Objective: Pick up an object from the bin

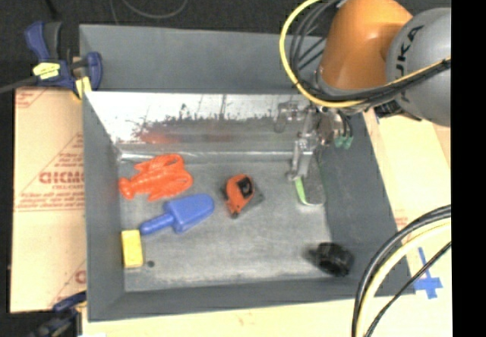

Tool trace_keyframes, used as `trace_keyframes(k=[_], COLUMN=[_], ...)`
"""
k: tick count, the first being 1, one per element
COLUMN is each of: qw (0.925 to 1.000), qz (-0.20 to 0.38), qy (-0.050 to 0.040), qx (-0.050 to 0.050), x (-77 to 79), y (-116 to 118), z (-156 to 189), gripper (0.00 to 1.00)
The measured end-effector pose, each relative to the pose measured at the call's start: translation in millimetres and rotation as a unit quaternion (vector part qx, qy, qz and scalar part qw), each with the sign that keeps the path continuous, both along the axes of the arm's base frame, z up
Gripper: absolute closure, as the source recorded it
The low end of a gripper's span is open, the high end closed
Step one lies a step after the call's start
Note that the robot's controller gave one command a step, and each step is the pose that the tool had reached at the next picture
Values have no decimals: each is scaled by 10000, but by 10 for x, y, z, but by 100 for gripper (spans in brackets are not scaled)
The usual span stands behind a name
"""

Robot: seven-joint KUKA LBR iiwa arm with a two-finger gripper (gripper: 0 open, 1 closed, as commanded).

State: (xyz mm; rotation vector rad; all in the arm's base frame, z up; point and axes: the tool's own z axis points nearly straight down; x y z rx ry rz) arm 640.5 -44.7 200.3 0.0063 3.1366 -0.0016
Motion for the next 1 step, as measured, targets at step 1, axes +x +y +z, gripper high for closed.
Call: trace_keyframes(k=[1], qw=[9996], qz=[298], qy=[-35], qx=[-9], x=[100], y=[170], z=[-478], gripper=[0])
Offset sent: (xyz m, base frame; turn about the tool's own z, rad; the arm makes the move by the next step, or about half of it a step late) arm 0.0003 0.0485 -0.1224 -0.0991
